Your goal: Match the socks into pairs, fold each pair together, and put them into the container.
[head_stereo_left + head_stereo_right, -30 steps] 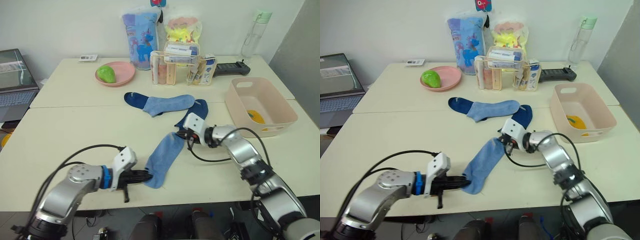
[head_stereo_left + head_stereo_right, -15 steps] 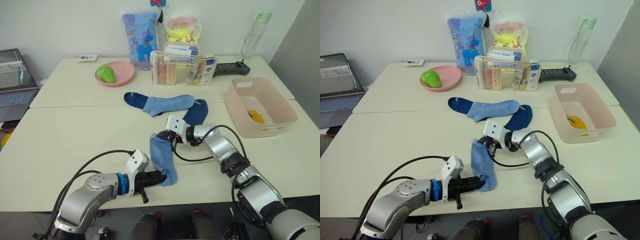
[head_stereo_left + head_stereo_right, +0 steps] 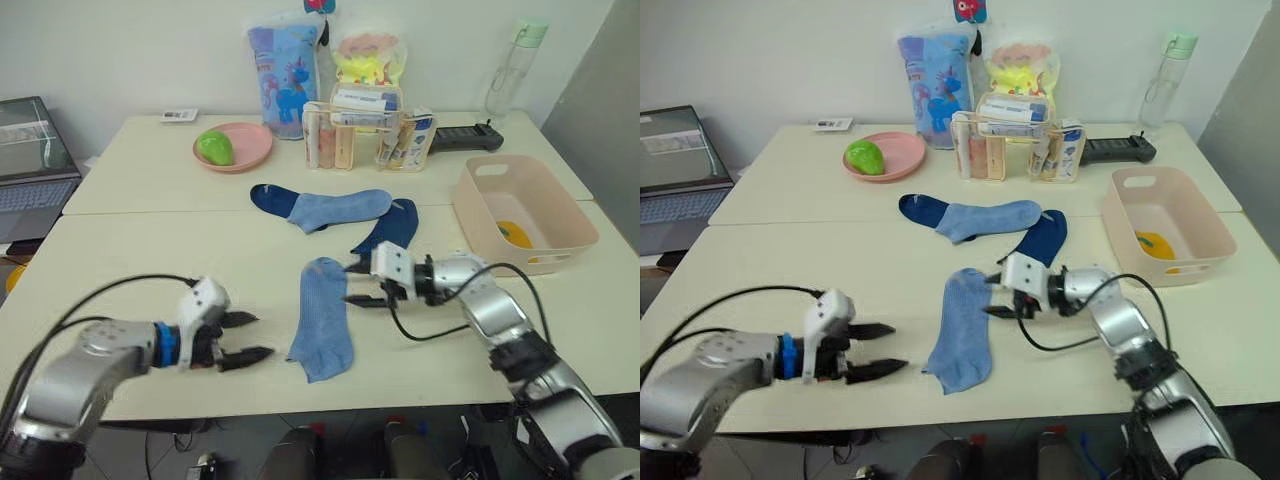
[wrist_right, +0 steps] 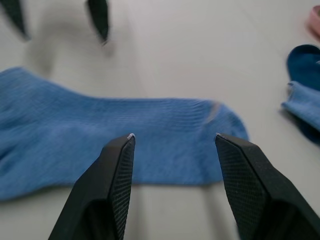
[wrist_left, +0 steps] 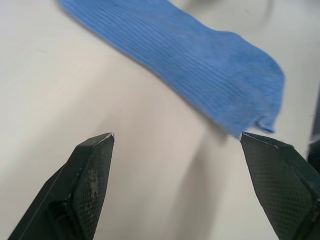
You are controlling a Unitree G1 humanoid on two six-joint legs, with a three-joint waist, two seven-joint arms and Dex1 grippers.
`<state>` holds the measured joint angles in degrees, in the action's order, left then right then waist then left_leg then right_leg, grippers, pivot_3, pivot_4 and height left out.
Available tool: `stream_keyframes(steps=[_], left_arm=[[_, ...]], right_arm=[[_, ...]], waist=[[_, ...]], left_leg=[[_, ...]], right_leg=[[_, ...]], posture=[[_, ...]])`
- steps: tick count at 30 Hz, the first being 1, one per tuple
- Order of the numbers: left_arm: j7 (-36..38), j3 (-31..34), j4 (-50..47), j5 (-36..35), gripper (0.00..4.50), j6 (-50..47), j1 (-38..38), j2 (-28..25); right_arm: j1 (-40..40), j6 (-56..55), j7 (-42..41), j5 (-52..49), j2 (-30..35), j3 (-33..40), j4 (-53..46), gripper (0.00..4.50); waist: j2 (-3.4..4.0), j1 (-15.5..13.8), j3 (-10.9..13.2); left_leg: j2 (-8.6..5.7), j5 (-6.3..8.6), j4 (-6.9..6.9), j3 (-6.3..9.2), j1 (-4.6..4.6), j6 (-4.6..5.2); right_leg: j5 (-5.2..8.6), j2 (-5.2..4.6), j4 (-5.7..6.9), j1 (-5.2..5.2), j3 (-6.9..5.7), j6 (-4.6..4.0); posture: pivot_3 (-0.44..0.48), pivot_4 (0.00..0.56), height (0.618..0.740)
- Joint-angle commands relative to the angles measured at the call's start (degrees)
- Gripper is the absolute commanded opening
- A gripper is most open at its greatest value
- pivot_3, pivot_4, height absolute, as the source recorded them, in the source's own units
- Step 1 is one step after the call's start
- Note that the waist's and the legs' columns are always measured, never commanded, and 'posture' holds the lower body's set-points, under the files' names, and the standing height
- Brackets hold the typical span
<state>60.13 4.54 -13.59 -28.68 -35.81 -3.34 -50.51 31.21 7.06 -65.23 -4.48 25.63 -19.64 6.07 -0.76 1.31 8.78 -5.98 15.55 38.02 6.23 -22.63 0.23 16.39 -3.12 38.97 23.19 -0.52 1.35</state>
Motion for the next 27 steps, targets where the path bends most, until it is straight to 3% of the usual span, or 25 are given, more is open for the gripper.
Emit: stream_keyframes(steps=[1, 3, 9, 16, 19, 21, 23, 27], left_arm=[[0.05, -1.87, 6.37, 3.16, 4.17, 4.88, -6.93, 1.98], [-0.29, -3.1, 9.88, 4.95, 4.17, 6.94, -10.35, 3.52], [-5.08, -11.17, 29.19, 14.87, 4.17, 17.26, -28.23, 16.69], [-6.11, -15.28, 43.21, 21.89, 4.17, 24.84, -35.7, 22.59], [-4.95, -15.51, 44.35, 22.75, 3.58, 25.65, -36.07, 22.87], [-4.49, -15.02, 44.54, 22.73, 2.93, 25.63, -36.14, 23.03], [-4.17, -14.7, 44.71, 22.84, 2.27, 25.8, -36.06, 22.9], [-3.75, -14.23, 43.99, 22.83, 0.93, 25.41, -35.01, 22.05]], right_arm=[[-1.15, 2.59, -5.13, -3.85, 1.96, -0.63, -6.25, 2.78], [-1.92, 3.63, -6.46, -4.24, 3.05, -1.11, -7.52, 2.78], [-4.72, -1.11, -9.47, -1.61, 2.99, -7.81, -9.15, 2.78], [-2.43, -7.39, -9.15, 2.76, 0.3, -11.66, -2.66, 2.78], [-1.72, -8.82, -9.06, 3.8, -0.25, -11.91, -0.63, 2.78], [-1.46, -9.19, -8.97, 4.03, -0.38, -11.75, 0.35, 2.61], [-1.29, -9.89, -8.88, 4.13, -0.29, -11.42, 1.35, 2.15], [-1.66, -10.52, -9.3, 2.68, 0.41, -9.93, 1.1, 0.8]], waist=[[0.0, -0.01, 0.0], [-0.02, 0.09, -0.01], [-0.21, -0.58, -0.06], [-0.21, 0.47, -0.05], [-0.21, 0.45, -0.05], [-0.22, 0.4, -0.06], [-0.22, 0.39, -0.06], [-0.22, 0.39, -0.06]], left_leg=[[0.0, 0.0, 0.02, 0.01, 0.0, 0.0], [0.01, 0.0, 0.02, 0.02, -0.02, 0.0], [-0.02, -0.01, 0.14, 0.04, -0.1, -0.02], [-0.02, -0.02, 0.11, 0.01, -0.1, -0.03], [-0.02, -0.02, 0.1, 0.02, -0.13, -0.03], [-0.03, -0.02, 0.13, 0.03, -0.13, -0.03], [-0.03, -0.02, 0.13, 0.04, -0.12, -0.03], [-0.03, -0.02, 0.14, 0.05, -0.11, -0.03]], right_leg=[[0.0, 0.0, 0.03, 0.0, -0.01, 0.0], [0.0, 0.01, 0.04, 0.01, -0.03, 0.0], [-0.01, 0.0, 0.03, 0.02, -0.09, 0.02], [-0.01, 0.01, 0.08, 0.1, -0.05, 0.02], [-0.01, 0.01, 0.08, 0.12, -0.05, 0.03], [-0.01, 0.01, 0.06, 0.12, -0.05, 0.03], [-0.01, 0.01, 0.08, 0.11, -0.06, 0.03], [-0.01, 0.01, 0.1, 0.1, -0.05, 0.02]], posture=[[0.0, 0.15, 0.74], [0.0, 0.15, 0.74], [0.0, 0.15, 0.74], [0.0, 0.15, 0.74], [0.0, 0.15, 0.74], [0.0, 0.15, 0.74], [0.0, 0.15, 0.74], [0.0, 0.15, 0.74]])
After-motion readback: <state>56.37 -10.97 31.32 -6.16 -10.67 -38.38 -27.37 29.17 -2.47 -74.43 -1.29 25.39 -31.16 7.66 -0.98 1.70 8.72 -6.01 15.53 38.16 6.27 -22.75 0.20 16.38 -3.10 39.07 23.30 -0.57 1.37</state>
